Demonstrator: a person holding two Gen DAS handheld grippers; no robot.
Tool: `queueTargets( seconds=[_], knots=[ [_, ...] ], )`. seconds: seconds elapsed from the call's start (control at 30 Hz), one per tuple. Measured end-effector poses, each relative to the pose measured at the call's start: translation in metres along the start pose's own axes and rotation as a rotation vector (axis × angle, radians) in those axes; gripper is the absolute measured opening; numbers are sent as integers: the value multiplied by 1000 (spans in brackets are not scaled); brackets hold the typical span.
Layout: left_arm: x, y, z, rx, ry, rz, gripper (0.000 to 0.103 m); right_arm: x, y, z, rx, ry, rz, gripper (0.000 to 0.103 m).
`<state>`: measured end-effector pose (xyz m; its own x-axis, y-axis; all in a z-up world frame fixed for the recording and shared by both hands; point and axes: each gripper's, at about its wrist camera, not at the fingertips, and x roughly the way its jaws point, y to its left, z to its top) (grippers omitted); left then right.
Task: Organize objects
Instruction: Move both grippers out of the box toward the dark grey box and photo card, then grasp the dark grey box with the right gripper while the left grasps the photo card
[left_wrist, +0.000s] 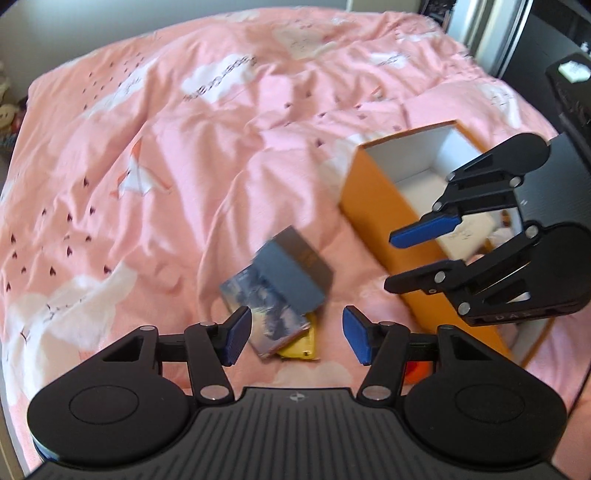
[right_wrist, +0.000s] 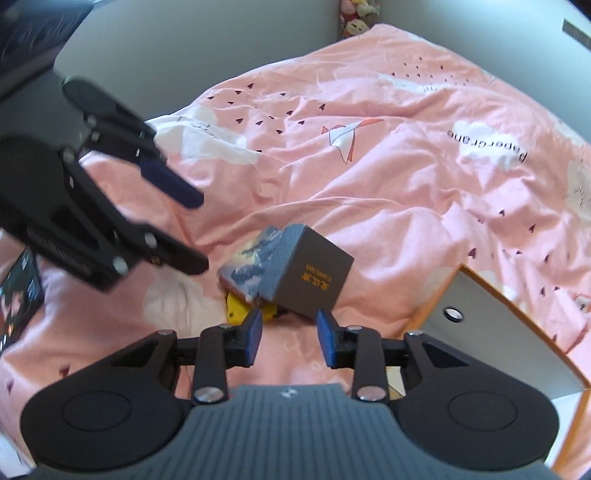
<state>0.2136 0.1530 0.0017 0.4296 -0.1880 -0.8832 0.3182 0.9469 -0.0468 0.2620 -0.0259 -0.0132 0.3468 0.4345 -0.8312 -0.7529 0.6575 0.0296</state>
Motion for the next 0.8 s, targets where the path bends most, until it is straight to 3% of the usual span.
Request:
queueTargets(
  seconds=[0.4,0.47,0.6,0.8],
  knots=[
    [54,51,-4,-159,92,2,62,76,2,26,87,77,6,49],
    [58,60,-4,-188,94,-20,63,85,3,28,90,85,3,56],
    [66,71,-5,-241,101,-57,63,99,2,32,103,97,-21,62],
    [75,78,-6,-283,109,-53,63,117,-4,34,146,129,-59,67]
  ],
)
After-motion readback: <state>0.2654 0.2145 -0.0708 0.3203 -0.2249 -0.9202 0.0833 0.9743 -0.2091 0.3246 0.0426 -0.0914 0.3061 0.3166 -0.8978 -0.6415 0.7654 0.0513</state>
